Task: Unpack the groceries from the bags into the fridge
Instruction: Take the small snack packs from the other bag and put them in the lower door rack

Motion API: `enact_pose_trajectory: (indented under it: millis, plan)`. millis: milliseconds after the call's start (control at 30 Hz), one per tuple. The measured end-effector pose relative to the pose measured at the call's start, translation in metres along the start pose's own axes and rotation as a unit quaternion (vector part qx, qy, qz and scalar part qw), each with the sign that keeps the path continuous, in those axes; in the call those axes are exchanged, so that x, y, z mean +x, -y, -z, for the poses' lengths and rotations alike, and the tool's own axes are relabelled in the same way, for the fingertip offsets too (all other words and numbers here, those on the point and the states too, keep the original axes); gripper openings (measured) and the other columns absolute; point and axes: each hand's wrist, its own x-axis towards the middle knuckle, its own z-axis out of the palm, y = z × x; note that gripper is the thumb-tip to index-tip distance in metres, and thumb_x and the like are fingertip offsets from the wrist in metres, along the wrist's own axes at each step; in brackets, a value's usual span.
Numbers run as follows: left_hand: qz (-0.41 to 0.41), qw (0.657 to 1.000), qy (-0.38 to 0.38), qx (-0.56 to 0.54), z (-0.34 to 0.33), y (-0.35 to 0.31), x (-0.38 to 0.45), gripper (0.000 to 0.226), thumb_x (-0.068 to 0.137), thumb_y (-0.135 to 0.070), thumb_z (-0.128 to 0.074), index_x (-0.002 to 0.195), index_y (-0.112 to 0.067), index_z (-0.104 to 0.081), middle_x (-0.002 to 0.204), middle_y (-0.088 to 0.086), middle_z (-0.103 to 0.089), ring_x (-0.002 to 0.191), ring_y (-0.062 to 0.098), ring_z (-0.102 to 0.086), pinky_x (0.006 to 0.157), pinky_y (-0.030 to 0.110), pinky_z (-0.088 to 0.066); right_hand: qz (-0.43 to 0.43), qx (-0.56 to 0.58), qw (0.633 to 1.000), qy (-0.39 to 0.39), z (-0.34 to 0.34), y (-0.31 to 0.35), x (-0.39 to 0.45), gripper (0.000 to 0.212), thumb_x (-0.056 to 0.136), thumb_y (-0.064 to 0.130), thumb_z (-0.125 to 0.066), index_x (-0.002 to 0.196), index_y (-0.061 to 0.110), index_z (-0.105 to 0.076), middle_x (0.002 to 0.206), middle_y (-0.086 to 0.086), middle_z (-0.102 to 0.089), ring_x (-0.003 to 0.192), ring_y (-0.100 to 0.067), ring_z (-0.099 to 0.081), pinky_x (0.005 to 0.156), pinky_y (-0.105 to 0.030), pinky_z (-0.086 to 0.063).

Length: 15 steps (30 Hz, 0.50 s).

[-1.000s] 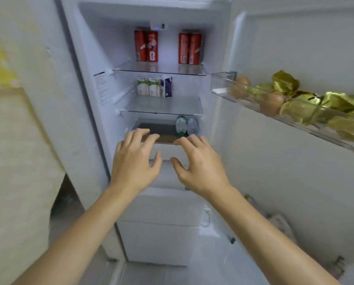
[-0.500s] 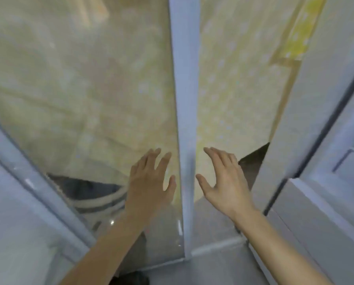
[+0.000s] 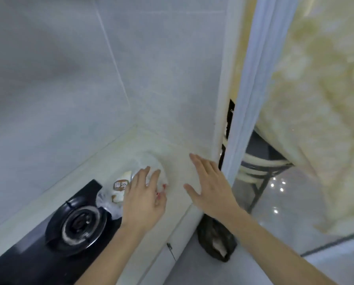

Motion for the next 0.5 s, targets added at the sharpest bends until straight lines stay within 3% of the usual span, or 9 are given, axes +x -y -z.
enact_pose_trajectory:
  millis: [133, 300, 400, 500]
  plan:
    - [0.075, 0.995, 0.061, 0.019, -0.027, 0.073, -0.024, 0.061, 0.085, -0.037, -0.066, 0.141, -0.018, -0.051, 0.136, 0.011, -0.053, 0.121, 0.036, -0.055, 0.091, 0.049, -0.051, 0.046, 0.04, 0.994, 0.09, -0.081, 0.022, 0.023, 0.076, 0.098, 0.045, -0.058, 0.161, 0.02, -0.025, 0.157, 0.001, -0.041, 0.142, -0.019, -0.036, 0.11, -0.036, -0.043]
    - [0.136, 0.982, 0.113, -0.064, -0.088, 0.121, -0.019, 0.056, 0.094, -0.049, -0.043, 0.138, -0.016, -0.053, 0.132, 0.001, -0.057, 0.117, 0.025, -0.06, 0.083, 0.037, -0.054, 0.086, 0.077, 0.977, 0.181, -0.173, 0.005, 0.071, 0.051, 0.098, 0.026, -0.057, 0.147, 0.015, -0.047, 0.138, -0.002, -0.055, 0.126, -0.023, -0.049, 0.101, -0.042, -0.051]
    - [0.182, 0.967, 0.135, -0.118, -0.122, 0.133, 0.011, 0.044, 0.102, -0.037, -0.046, 0.142, -0.019, -0.05, 0.131, -0.003, -0.055, 0.118, 0.021, -0.055, 0.082, 0.033, -0.045, 0.124, 0.097, 0.962, 0.221, -0.234, -0.009, 0.118, 0.039, 0.096, 0.004, -0.054, 0.135, 0.01, -0.057, 0.128, -0.009, -0.061, 0.117, -0.03, -0.057, 0.095, -0.045, -0.052]
    - [0.223, 0.958, 0.133, -0.122, -0.152, 0.152, 0.041, 0.024, 0.106, -0.023, -0.041, 0.121, -0.015, -0.058, 0.104, -0.002, -0.057, 0.097, 0.022, -0.057, 0.077, 0.029, -0.037, 0.163, 0.1, 0.943, 0.272, -0.285, -0.017, 0.159, 0.045, 0.09, -0.011, -0.053, 0.13, 0.008, -0.062, 0.119, -0.011, -0.064, 0.111, -0.031, -0.06, 0.091, -0.046, -0.053]
